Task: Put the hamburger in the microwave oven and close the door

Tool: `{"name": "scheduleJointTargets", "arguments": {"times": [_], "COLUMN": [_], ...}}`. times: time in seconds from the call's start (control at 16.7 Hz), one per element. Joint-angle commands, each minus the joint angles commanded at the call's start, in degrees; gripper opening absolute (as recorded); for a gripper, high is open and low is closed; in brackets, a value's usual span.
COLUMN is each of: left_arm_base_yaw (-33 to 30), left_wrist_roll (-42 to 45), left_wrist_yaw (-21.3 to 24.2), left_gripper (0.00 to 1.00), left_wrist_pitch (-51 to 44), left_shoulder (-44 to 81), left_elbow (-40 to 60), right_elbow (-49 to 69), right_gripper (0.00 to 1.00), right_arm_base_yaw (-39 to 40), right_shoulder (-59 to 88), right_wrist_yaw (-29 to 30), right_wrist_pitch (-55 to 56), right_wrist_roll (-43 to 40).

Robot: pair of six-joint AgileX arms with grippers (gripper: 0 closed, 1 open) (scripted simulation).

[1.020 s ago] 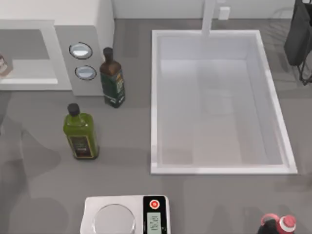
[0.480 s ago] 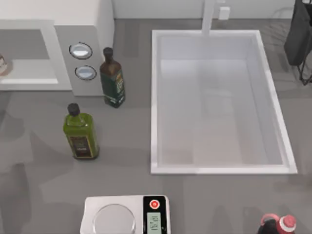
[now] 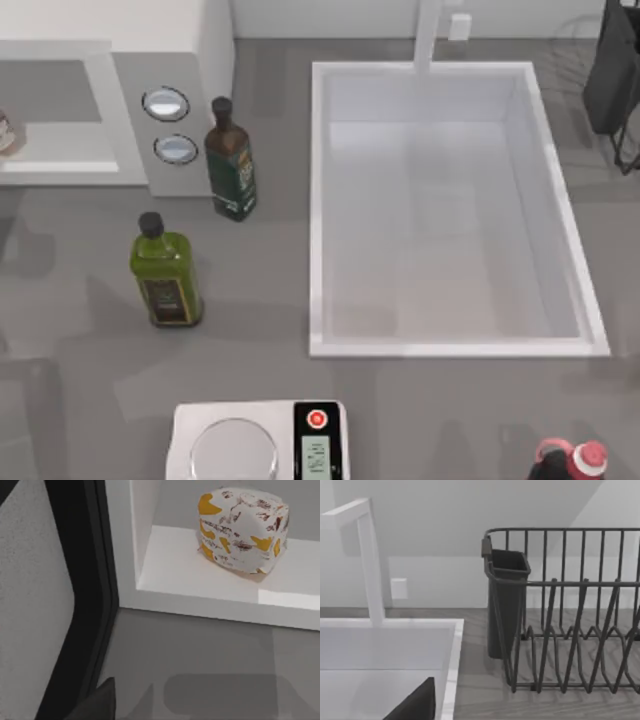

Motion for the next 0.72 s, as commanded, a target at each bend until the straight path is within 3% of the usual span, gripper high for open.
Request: {"name": "scheduleJointTargets", "arguments": {"times": [0.42, 0.72], "left_arm_base_yaw": [-0.4, -2.8], "left_wrist_roll": [-0.1, -0.9], "left_wrist_yaw": [-0.1, -1.7], "left_gripper": [1.00, 1.00], "left_wrist_pitch": [-0.6, -3.5], "left_shoulder": [-0.5, -10.6], "left_elbow": [-0.5, -3.8], "right_elbow": [0.0, 0.0], "right_gripper": [1.00, 1.00], "right_arm_base_yaw": [0.0, 0.0], "right_shoulder": [0.0, 0.0], "right_wrist_yaw": [0.0, 0.0], "right_wrist_pitch": [0.0, 0.0], "right_wrist_roll": [0.0, 0.0]}}
